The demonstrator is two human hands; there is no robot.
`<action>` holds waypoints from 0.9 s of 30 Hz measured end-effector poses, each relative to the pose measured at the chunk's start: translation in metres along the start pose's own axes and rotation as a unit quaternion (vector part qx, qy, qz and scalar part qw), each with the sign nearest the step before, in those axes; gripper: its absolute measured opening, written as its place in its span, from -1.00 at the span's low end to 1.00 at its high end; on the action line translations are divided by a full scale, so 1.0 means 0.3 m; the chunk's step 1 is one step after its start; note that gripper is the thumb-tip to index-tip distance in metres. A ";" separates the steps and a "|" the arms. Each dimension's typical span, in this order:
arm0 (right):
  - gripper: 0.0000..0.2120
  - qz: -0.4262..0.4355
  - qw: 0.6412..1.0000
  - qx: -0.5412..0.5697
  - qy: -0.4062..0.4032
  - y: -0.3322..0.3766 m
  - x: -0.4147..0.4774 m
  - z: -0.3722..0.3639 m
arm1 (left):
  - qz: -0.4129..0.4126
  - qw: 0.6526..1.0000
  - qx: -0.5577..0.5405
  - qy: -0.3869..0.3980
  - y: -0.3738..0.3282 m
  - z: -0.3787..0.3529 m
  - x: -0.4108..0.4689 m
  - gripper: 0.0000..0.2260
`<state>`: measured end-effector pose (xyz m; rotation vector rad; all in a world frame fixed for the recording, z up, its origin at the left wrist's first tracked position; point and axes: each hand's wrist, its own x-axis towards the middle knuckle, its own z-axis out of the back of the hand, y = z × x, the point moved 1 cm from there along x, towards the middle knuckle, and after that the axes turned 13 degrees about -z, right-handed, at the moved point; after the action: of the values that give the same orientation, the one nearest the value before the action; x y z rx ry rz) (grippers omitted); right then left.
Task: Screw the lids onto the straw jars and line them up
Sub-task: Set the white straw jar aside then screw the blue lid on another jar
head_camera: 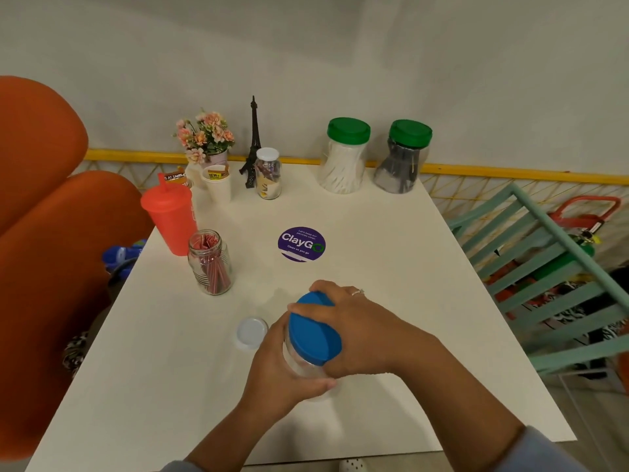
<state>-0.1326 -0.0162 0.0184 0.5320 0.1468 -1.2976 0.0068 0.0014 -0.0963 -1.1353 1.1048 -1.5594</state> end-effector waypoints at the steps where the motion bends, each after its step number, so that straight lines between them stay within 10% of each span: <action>1: -0.21 -0.025 1.000 -0.009 -0.007 0.000 -0.004 0.008 | 0.000 1.000 0.002 0.000 0.004 0.000 0.000 -0.19; 11: -0.69 -0.102 0.984 -0.007 -0.144 -0.002 -0.057 0.085 | -0.016 1.000 0.022 0.014 0.023 -0.007 0.029 -0.18; 18: -0.37 -0.082 0.997 -0.001 -0.005 -0.029 -0.030 0.026 | -0.034 0.999 -0.001 0.006 0.012 -0.018 0.051 -0.22; 27: -0.47 -0.101 0.987 0.041 -0.117 -0.080 -0.011 0.067 | -0.022 1.000 -0.006 0.004 0.001 -0.038 0.077 -0.23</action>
<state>-0.1598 -0.0264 0.0303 0.4375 -0.0496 -1.5587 -0.0084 -0.0192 -0.0946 -1.1694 1.1036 -1.5939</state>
